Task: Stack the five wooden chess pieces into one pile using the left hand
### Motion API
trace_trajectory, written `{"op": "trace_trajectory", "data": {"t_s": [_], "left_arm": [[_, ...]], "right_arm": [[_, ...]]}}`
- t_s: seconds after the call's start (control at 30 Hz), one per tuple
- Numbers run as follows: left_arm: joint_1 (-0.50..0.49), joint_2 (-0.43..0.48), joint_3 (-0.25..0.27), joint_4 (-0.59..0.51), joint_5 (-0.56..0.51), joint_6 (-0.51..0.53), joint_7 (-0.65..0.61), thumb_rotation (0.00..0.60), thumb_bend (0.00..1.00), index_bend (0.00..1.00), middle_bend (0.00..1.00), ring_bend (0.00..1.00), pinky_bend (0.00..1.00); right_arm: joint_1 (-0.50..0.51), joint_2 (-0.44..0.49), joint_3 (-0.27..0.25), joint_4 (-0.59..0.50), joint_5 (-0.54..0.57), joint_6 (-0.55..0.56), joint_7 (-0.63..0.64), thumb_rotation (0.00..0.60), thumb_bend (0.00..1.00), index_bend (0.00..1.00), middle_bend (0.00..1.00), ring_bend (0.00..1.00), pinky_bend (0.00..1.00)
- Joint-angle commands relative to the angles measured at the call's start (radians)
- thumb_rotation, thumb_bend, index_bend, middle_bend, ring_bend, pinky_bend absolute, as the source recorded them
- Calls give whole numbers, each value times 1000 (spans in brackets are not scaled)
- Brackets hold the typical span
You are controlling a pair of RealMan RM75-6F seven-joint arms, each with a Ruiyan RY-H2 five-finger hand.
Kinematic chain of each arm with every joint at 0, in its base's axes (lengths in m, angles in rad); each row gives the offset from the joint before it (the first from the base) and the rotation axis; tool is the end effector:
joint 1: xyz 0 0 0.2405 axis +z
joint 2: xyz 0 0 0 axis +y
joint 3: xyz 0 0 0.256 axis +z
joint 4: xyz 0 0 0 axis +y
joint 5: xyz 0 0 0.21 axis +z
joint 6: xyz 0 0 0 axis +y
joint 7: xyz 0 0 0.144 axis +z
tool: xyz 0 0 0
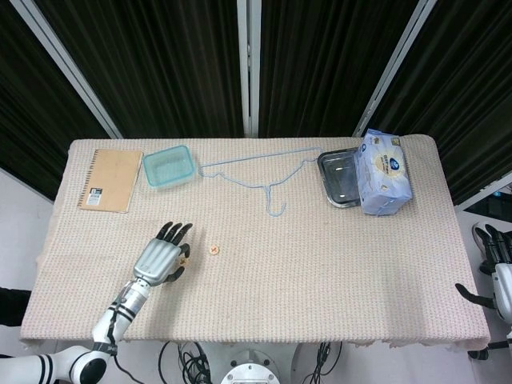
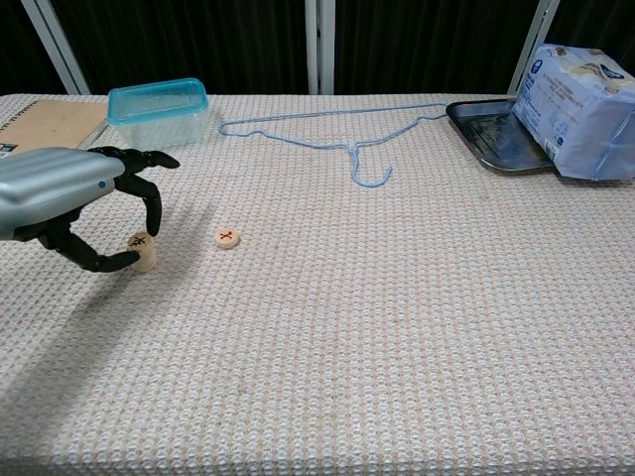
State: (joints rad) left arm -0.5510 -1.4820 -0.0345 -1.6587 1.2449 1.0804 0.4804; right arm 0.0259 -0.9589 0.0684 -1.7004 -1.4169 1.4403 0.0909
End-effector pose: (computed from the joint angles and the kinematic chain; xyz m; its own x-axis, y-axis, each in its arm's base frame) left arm -0.1838 0.2654 -0.0103 0.5310 0.2788 0.8002 0.8216 -0.4005 -0.4056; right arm -0.3250 -0.1649 0.2034 0.3652 -0.0385 0.9301 -0.9217 0.1253 0.3671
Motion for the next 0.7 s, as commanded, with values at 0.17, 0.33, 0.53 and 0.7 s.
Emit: {"op": "trace_trajectory", "data": {"t_s": [0.17, 0.33, 0.53, 0.7], "left_arm": [[0, 0, 0, 0, -7, -3, 1, 600, 323, 478, 5, 0, 0], [-1, 1, -1, 2, -9, -4, 0, 600, 324, 475, 5, 0, 0], [-1, 6, -1, 1, -13, -7, -4, 600, 324, 459, 5, 0, 0], [-2, 7, 1, 0, -14, -11, -6, 600, 323, 416, 5, 0, 0]], "right_arm": [[-1, 0, -1, -1, -1, 1, 0, 600, 81, 0, 0, 0, 0], [-1, 0, 0, -1, 1, 0, -1, 600, 81, 0, 0, 0, 0], [-1, 0, 0, -2, 2, 1, -3, 600, 81, 0, 0, 0, 0], [0, 0, 0, -2, 3, -1, -4, 600, 81, 0, 0, 0, 0]]}}
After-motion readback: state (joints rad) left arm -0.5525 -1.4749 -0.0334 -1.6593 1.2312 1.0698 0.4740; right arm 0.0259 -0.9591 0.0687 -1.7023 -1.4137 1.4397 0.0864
